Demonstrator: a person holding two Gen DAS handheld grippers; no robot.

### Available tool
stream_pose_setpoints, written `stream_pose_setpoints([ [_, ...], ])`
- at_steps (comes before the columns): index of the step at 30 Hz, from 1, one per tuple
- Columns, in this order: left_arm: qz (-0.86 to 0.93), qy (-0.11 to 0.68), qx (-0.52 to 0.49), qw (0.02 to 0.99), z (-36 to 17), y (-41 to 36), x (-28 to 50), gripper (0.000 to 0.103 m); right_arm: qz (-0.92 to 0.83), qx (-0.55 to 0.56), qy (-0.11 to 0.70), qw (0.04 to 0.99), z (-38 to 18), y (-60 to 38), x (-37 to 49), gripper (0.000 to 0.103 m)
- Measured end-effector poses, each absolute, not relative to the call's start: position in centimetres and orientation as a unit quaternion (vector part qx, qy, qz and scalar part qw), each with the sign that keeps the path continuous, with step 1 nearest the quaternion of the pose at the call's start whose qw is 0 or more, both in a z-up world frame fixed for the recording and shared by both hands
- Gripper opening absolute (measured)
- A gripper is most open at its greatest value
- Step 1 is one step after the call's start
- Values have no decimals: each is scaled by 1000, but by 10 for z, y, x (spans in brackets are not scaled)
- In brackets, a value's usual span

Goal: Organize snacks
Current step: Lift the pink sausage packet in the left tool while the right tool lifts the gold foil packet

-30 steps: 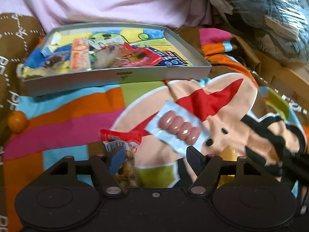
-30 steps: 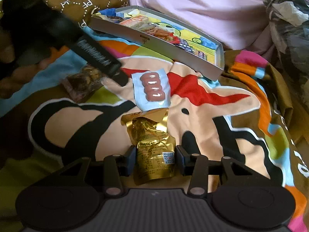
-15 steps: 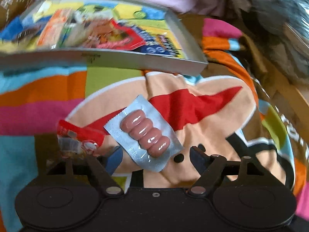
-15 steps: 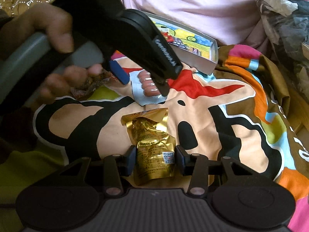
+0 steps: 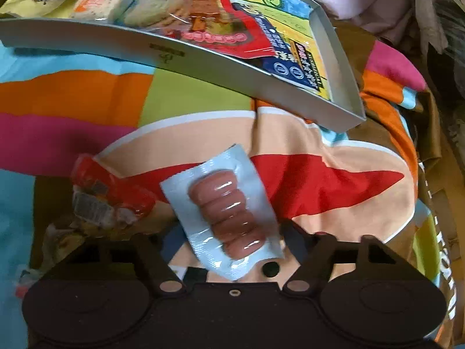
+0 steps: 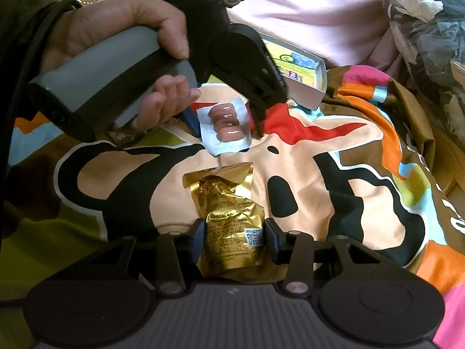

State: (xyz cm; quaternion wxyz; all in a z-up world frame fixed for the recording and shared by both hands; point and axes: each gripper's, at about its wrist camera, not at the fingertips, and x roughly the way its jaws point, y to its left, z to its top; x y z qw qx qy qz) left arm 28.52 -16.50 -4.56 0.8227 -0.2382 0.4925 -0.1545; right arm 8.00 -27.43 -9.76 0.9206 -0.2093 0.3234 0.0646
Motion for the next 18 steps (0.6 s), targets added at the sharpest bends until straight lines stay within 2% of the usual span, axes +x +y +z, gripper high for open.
stream_pose_setpoints([
  [8,-196,486,-256,812,-53,-146,272,58,60,-213,323,920,-99,-273,80,48],
  [18,-227,472,-228,821,-50,-136,250,56,57,-216,321,920,-101,-272,82,49],
])
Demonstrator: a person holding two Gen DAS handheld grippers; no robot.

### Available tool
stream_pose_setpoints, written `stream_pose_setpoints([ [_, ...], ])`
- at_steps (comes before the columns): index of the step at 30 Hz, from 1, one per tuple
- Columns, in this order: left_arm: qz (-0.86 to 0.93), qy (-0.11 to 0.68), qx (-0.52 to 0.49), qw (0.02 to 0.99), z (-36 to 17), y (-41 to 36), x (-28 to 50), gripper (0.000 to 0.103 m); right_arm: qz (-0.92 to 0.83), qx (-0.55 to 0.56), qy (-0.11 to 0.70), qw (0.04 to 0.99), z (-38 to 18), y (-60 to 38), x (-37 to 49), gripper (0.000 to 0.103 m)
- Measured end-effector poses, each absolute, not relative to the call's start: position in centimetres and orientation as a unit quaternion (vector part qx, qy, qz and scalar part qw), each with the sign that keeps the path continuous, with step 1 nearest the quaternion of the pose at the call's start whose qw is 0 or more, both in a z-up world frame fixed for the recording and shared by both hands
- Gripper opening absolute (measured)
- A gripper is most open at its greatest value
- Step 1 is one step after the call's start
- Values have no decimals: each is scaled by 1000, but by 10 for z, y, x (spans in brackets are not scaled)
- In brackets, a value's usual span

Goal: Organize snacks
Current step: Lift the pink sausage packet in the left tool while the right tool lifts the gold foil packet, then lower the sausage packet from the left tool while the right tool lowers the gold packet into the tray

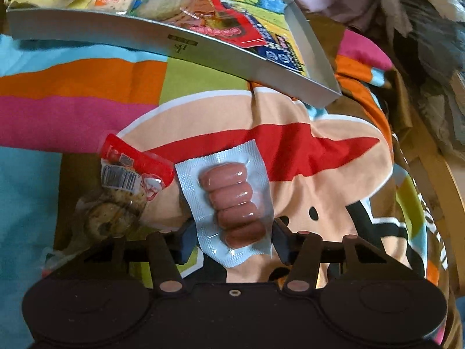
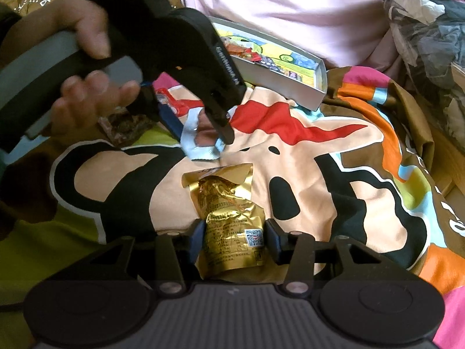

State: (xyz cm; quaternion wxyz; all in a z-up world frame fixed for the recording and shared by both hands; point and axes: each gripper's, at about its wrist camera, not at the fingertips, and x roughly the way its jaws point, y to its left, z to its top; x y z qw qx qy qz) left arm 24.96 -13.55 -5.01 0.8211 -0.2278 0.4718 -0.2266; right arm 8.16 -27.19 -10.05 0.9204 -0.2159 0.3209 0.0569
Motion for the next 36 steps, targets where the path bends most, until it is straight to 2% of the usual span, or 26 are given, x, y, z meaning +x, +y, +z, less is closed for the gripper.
stream_pose_setpoints([
  [9,-235,442,-220,837,-46,-123,230,55,44,-307,284,907,-109,-253,68,47],
  [17,-233,405,-203,861,-33,-115,218,55,26,-342,256,904,-107,-249,73,47],
  [28,-233,351,-183,888,-3,-109,221,56,-6,-329,215,920,-90,-258,92,47],
  [36,-204,320,-193,905,24,-91,261,56,-16,-311,178,933,-53,-270,149,48],
])
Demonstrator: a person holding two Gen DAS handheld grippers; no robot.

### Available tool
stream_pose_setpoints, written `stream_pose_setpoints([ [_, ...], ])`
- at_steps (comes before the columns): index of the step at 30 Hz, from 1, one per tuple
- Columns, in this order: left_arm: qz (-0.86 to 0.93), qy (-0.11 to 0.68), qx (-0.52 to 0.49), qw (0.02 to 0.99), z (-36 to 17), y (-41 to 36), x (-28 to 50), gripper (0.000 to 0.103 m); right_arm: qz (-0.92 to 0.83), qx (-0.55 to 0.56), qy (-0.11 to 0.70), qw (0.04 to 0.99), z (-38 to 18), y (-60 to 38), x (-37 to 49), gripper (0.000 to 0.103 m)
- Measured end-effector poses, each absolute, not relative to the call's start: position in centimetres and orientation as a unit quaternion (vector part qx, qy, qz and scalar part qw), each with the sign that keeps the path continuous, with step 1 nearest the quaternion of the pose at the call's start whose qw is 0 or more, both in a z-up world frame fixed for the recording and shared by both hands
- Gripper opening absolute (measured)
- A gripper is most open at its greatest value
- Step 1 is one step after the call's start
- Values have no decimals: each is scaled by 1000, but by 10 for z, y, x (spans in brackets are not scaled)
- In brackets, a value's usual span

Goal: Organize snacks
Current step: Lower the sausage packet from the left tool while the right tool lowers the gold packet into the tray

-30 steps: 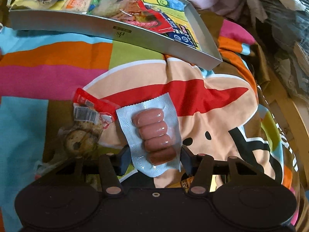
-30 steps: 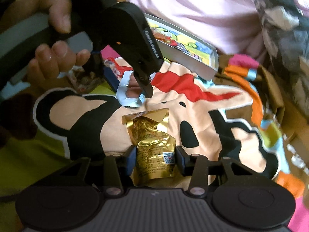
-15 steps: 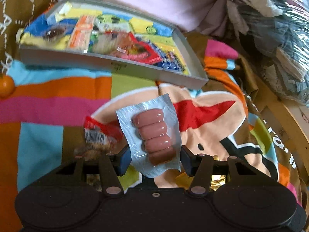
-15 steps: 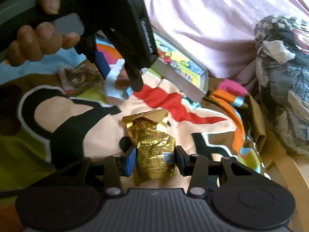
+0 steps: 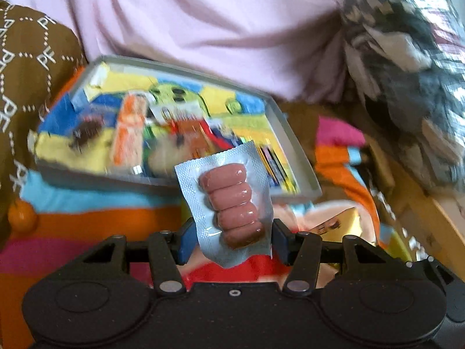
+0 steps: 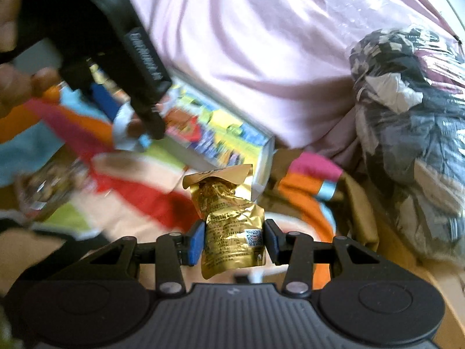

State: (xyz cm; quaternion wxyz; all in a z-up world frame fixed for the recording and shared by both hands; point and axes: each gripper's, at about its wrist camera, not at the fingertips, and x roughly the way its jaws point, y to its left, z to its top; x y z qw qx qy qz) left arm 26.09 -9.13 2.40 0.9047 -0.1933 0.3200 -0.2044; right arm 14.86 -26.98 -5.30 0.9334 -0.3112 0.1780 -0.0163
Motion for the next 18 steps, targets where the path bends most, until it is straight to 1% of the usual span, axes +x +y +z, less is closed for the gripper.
stream_pose_setpoints([
  [5,-181,304,-194,915,40,-82,298,56,-5,-302,162,939,-28,-276,195,48],
  [8,-169,307,-197,916,46,-83,320,56,4,-317,149,937,-19,-274,221,48],
  [15,-163,319,-190,914,43,-91,355,56,3,-329,147,933,-17,-272,256,48],
  [18,-164,319,-181,916,41,-97,362,56,4,-319,160,934,-20,-275,271,48],
])
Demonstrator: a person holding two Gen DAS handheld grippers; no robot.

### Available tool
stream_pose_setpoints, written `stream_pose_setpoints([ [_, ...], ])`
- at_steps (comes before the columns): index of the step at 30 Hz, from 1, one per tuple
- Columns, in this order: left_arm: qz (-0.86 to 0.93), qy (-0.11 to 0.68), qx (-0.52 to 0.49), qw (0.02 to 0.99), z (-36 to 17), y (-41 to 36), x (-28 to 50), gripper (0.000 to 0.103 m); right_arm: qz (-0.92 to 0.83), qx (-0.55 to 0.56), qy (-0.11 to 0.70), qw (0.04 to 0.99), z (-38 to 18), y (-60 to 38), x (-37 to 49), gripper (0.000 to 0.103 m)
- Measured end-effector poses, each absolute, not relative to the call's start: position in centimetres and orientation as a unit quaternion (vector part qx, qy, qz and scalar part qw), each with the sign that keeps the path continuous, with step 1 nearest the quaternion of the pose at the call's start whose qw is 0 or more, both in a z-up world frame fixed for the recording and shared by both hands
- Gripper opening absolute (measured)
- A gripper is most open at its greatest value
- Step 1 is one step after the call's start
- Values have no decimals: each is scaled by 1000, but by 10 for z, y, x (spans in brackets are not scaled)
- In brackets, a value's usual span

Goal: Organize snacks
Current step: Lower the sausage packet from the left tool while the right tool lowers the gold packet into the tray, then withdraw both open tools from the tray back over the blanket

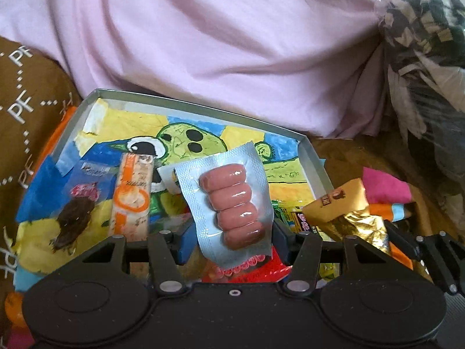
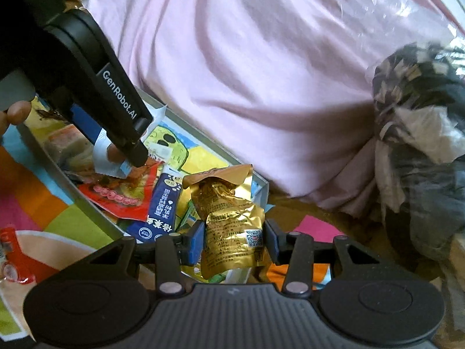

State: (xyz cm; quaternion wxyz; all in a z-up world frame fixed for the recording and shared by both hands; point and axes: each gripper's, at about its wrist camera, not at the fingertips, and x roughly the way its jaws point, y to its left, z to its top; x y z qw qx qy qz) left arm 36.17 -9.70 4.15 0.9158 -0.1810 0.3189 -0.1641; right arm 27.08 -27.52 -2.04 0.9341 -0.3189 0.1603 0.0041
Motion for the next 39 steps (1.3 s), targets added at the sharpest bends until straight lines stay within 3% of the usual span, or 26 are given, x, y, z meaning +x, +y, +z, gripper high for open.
stream_pose_setpoints([
  [9,-160,324,-148,920,39,-111,376,57,23,-233,217,948,-29,-287,298,49],
  [12,-160,326,-150,920,39,-110,378,46,28,-214,224,950,-30,-290,302,50],
  [18,-158,332,-156,917,38,-109,380,46,25,-185,228,955,-31,-296,306,55],
  [21,-155,330,-159,918,39,-108,377,56,23,-169,227,959,-30,-300,306,63],
  [23,-153,329,-167,917,40,-106,375,63,24,-157,218,963,-28,-303,302,77],
  [25,-155,325,-172,917,41,-104,371,69,29,-140,209,967,-26,-307,299,85],
  [32,-144,295,-169,929,54,-91,346,94,29,-109,193,975,-19,-308,276,96],
  [39,-128,267,-156,942,65,-72,310,101,41,-73,187,979,-12,-304,244,103],
])
